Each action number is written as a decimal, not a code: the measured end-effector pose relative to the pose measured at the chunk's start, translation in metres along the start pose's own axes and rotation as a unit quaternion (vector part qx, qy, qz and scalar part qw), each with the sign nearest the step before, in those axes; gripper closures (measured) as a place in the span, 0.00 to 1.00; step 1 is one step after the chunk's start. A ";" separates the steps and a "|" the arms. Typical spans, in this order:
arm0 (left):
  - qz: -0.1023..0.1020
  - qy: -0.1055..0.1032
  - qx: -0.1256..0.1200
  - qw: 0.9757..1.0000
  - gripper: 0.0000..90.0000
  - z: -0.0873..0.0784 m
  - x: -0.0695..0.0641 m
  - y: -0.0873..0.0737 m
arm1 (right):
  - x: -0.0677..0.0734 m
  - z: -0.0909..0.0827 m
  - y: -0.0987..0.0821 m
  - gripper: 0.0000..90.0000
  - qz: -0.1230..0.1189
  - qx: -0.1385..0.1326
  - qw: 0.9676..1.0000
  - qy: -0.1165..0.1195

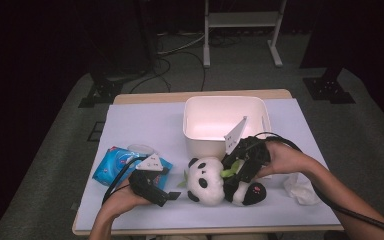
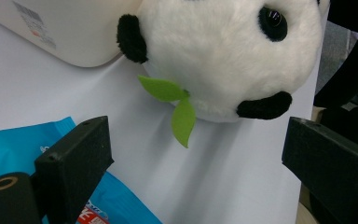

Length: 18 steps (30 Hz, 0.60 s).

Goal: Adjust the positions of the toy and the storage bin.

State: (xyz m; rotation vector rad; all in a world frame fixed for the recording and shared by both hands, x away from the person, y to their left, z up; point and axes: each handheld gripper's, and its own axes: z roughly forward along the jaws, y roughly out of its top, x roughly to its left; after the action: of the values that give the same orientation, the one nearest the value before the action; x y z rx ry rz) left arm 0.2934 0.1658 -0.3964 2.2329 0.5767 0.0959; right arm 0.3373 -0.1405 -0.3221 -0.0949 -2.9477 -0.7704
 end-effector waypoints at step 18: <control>-0.001 0.000 0.004 1.000 0.08 0.002 0.001 -0.003 | 0.000 0.003 0.002 0.73 -0.041 0.011 0.999 -0.015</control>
State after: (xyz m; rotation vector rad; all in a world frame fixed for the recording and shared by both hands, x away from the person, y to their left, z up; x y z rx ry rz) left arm 0.2937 0.1666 -0.3999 2.2404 0.5805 0.0921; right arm 0.3376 -0.1373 -0.3241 0.0172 -3.0040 -0.7517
